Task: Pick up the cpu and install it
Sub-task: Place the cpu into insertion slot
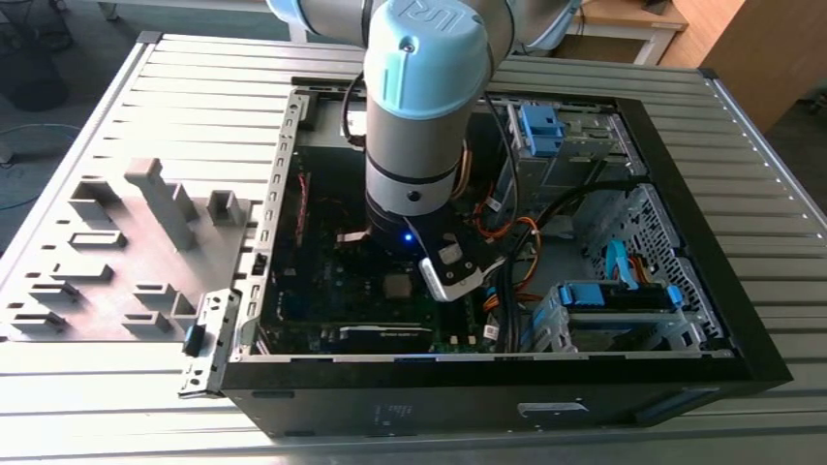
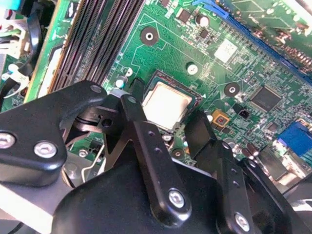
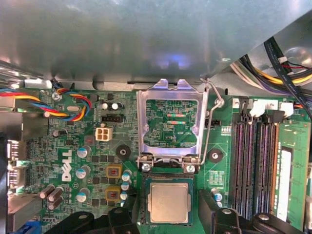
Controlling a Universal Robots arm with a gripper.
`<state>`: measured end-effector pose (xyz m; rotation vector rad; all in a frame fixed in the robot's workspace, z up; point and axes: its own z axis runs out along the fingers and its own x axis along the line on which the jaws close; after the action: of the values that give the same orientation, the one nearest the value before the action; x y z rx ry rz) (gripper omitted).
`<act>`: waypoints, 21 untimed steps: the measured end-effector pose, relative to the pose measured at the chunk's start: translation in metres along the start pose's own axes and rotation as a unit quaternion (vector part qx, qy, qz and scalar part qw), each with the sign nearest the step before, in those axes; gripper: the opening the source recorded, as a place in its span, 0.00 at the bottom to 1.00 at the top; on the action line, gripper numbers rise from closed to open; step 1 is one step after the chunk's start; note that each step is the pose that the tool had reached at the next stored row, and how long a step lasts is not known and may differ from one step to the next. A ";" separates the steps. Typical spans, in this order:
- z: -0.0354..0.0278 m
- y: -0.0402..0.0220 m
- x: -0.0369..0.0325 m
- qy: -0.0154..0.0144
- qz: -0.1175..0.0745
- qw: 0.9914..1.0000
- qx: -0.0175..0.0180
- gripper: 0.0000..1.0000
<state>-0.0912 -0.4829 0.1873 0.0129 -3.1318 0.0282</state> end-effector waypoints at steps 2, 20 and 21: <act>0.0001 0.0000 -0.0016 0.000 0.000 1.000 0.000 0.60; 0.0001 0.0000 -0.0021 0.000 0.000 1.000 0.000 0.51; 0.0001 0.0000 -0.0021 0.000 0.000 1.000 0.000 0.51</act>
<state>-0.0891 -0.4829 0.1873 0.0129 -3.1319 0.0280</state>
